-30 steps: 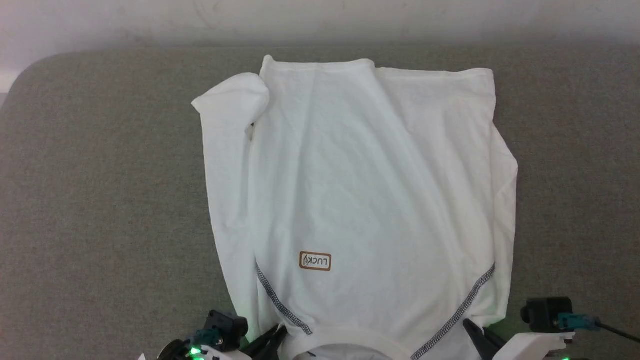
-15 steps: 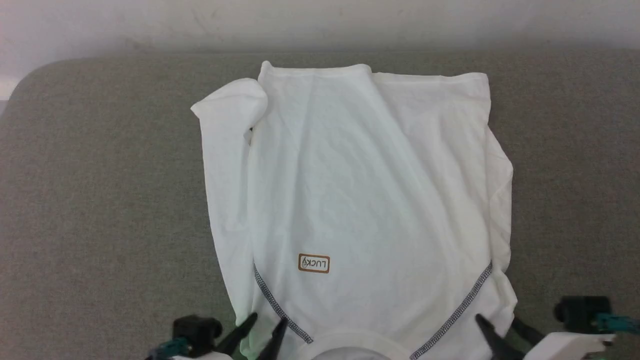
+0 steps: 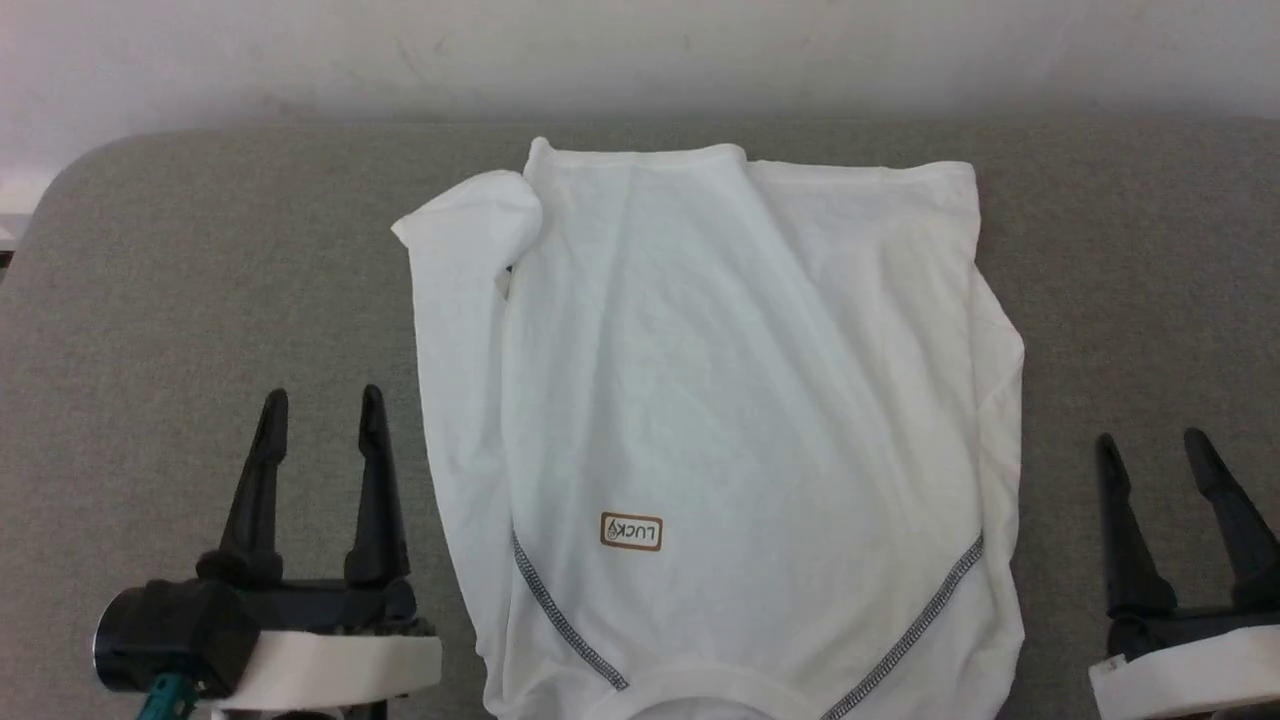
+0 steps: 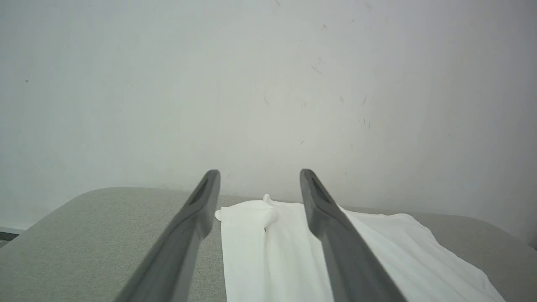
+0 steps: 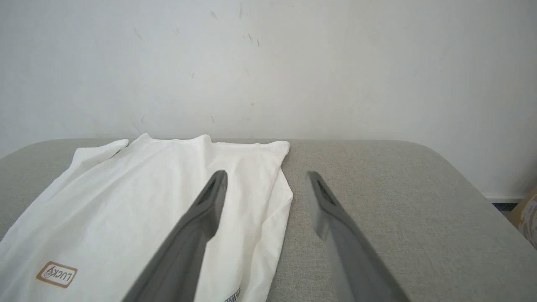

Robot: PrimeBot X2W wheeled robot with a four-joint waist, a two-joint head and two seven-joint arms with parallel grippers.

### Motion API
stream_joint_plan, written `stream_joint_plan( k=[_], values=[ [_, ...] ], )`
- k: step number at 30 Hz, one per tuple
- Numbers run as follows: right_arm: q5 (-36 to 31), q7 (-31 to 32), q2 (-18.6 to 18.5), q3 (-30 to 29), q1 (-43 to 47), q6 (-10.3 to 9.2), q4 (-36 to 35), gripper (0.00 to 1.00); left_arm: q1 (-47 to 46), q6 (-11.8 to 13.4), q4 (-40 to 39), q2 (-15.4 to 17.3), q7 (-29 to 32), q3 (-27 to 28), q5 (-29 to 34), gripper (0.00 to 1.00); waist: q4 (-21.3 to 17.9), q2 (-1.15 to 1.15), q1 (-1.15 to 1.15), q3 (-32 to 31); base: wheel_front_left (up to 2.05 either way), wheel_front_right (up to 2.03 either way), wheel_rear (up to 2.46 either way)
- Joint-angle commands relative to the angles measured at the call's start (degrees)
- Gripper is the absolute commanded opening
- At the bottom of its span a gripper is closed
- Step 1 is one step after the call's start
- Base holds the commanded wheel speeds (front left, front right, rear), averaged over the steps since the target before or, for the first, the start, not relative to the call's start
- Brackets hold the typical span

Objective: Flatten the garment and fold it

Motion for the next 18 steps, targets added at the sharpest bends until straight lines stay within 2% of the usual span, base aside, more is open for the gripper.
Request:
stream_joint_plan(
  k=[1, 4, 6, 10, 14, 18],
  values=[
    [-0.26, -0.97, -0.01, 0.16, -0.71, -0.06, 0.33, 1.00, 0.99, -0.48, -0.23, -0.60, -0.25, 0.24, 0.94, 1.00, -0.04, 0.00, 0.00, -0.14, 0.00, 0.00, 0.00],
    [-2.54, -7.29, -0.01, 1.53, -1.13, -0.06, 3.61, 1.00, 2.53, -2.09, -0.38, -3.89, -0.26, 1.33, 7.21, 1.00, -0.13, 0.00, 0.00, -0.56, 0.00, 0.00, 0.00],
    [-3.95, -10.19, -0.01, 2.22, -1.14, -0.06, 5.61, 1.00, 3.94, -3.19, 0.75, -6.41, -0.26, 1.94, 8.75, 1.00, -0.22, 0.00, 0.00, -0.76, 0.00, 0.00, 0.00],
    [-4.38, -12.75, -0.01, 2.67, -1.20, -0.06, 8.80, 1.00, 5.43, -6.37, 3.68, -9.17, -0.26, 3.72, 10.58, 1.00, -0.29, 0.00, 0.00, -1.02, 0.00, 0.00, 0.00],
    [-4.50, -13.13, -0.01, 2.26, -1.69, -0.06, 9.91, 1.00, 5.27, -9.11, 4.99, -10.68, -0.26, 6.29, 11.43, 1.00, -0.30, 0.00, 0.00, -0.75, 0.00, 0.00, 0.00],
    [-3.99, -12.97, -0.01, 1.63, -2.49, -0.06, 9.75, 1.00, 2.56, -12.87, 7.00, -10.27, -0.27, 8.45, 10.96, 1.00, -0.23, 0.00, 0.00, 0.59, 0.00, 0.00, 0.00]
  ],
)
